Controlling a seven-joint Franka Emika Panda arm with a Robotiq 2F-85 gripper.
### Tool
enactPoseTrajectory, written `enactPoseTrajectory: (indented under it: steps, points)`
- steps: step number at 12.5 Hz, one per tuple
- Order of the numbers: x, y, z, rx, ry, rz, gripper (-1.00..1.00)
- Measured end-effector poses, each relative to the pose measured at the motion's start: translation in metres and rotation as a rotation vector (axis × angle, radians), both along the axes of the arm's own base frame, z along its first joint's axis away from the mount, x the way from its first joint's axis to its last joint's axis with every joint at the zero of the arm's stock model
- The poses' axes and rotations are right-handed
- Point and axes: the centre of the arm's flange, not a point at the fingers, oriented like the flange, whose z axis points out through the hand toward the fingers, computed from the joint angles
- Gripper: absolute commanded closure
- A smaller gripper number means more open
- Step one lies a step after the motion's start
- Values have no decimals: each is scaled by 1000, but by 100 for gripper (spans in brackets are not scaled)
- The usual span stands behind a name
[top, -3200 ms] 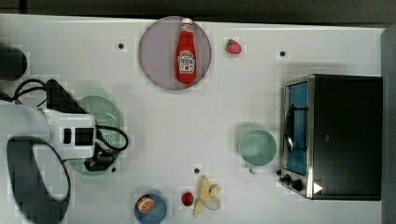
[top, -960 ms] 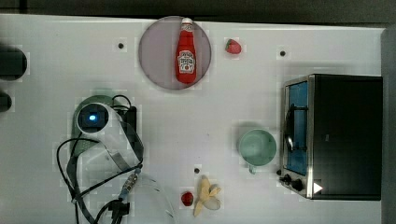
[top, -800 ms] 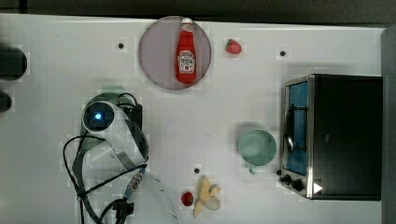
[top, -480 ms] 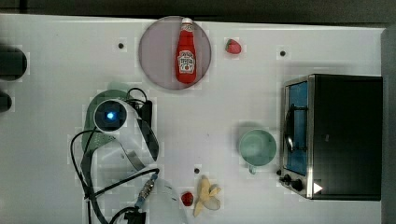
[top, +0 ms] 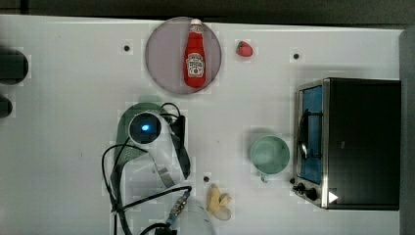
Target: Drag strainer left to right.
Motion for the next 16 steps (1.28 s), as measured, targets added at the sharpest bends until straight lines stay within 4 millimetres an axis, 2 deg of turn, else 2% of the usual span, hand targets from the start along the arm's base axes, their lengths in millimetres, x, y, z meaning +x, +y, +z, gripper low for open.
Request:
enactPoseTrajectory:
  steps: [4, 7, 10, 12, 14, 16]
  points:
    - [15, -41, -1, -4, -15, 12, -100]
    - [20, -89, -1, -14, -7, -43, -100]
    - [27, -146, 5, -37, -46, -99, -100]
    - [25, -181, 2, -58, -42, -120, -100]
    - [18, -199, -3, -54, -27, -114, -100]
    - [19, -209, -1, -51, -47, -66, -100]
